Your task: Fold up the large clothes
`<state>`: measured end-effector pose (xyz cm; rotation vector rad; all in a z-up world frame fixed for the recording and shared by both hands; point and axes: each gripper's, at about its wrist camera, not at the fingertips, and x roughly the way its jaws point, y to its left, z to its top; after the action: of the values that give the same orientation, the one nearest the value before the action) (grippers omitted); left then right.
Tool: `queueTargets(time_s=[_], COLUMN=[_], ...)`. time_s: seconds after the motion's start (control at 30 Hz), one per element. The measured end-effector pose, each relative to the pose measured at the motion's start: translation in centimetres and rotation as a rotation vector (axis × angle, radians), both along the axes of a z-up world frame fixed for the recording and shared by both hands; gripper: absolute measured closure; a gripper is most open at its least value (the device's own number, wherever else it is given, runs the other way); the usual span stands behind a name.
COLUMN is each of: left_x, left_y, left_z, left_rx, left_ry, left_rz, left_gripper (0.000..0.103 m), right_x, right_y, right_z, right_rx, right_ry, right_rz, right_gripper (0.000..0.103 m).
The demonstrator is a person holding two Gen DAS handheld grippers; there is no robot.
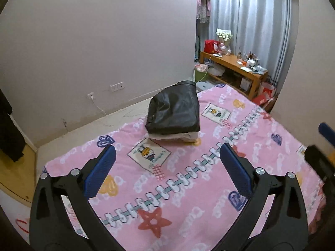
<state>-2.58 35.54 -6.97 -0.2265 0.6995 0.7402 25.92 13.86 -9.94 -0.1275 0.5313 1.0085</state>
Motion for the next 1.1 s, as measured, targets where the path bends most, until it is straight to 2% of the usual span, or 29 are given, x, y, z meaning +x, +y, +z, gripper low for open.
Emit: queueTargets(time_s=[0.07,0.27,0.5,0.63,0.77,0.9,1.1], left_x=[-0.5,-2.3,-3.8,-4.1,-4.1,-3.6,-3.5], left_y=[-0.1,1.3,3.6,5.2,6.0,6.5,6.8], left_z=[-0.2,-0.1,-0.6,-1.0,-1.1,-0.8,-1.1], left_rx=[0.006,-0.029,-0.061,-0.097,-0.100,-0.086,-0.120], left_ry=[0.023,0.019,0.025,0.030,0.035,0.046,0.053], left_rz=[0.000,-0.005,-0.003,0.012,0.017,0.008,0.006], left_gripper=[0.006,0.006,0.006,0.006,0.006,0.006,0.006], right_x=[-0.9,-3.4,-3.7,-3.3,-2.5,-2.0,-1.3], right_y=[0.4,3.0,4.8,5.9,6.9,7.4,7.3], right_z=[0.1,0.8,0.6,-0.1,-1.2,-1.3,-1.4], right_rx=[0.003,-0.057,-0.065,-0.095,-0.131,-0.128,-0.118], right_ry=[-0.005,-0.048,0.009,0.027,0.048,0.069,0.102], right_rz=[-0.013,-0.047,-0.133,-0.138,-0.134,-0.131,-0.139], right_gripper=[0.008,0.008,0.008,0.008,0.008,0.008,0.008])
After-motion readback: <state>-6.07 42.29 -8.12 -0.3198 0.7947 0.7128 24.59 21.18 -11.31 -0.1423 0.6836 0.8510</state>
